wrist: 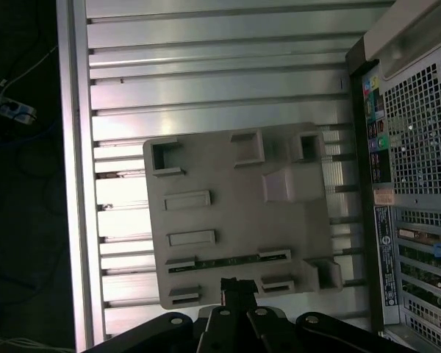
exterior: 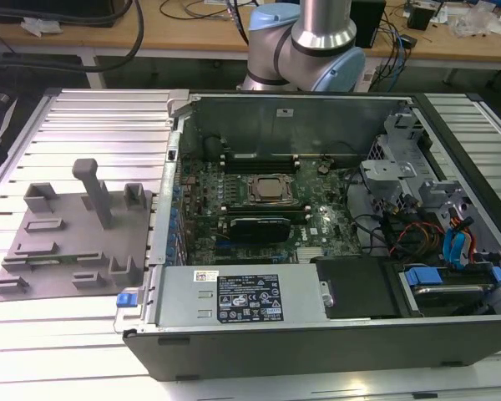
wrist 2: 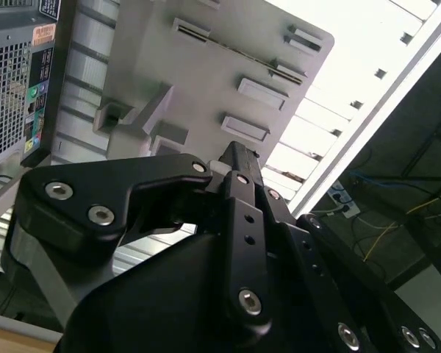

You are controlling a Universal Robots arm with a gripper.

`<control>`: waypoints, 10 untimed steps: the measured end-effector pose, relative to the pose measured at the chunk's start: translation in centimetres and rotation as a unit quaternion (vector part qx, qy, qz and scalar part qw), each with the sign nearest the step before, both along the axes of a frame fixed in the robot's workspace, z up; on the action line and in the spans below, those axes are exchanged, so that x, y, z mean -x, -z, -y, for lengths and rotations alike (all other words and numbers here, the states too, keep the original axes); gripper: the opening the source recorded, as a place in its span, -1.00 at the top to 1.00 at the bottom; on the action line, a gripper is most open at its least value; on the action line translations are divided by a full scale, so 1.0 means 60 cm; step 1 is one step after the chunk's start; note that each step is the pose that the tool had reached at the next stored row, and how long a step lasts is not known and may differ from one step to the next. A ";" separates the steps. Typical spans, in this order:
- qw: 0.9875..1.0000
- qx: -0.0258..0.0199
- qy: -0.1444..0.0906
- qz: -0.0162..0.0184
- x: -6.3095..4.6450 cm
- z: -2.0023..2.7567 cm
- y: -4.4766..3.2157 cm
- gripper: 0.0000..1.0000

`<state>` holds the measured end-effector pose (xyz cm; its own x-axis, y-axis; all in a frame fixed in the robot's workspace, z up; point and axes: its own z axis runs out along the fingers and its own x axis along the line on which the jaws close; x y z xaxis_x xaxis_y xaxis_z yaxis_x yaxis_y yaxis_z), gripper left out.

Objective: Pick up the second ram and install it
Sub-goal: 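Pick up the second ram and move it above second insertion slot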

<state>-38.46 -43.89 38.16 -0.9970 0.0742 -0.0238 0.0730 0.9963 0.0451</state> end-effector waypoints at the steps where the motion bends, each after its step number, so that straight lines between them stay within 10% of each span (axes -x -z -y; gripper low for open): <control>1: 1.000 0.000 -0.013 0.000 0.000 0.0001 0.000 0.84; 5: 0.998 -0.001 -0.066 0.000 0.000 0.0000 0.000 0.84; 10: 0.990 -0.001 -0.143 0.000 0.000 0.0000 0.000 0.84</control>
<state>-38.46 -43.89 38.16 -0.9773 -0.2104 -0.0237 -0.2113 0.9763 0.0467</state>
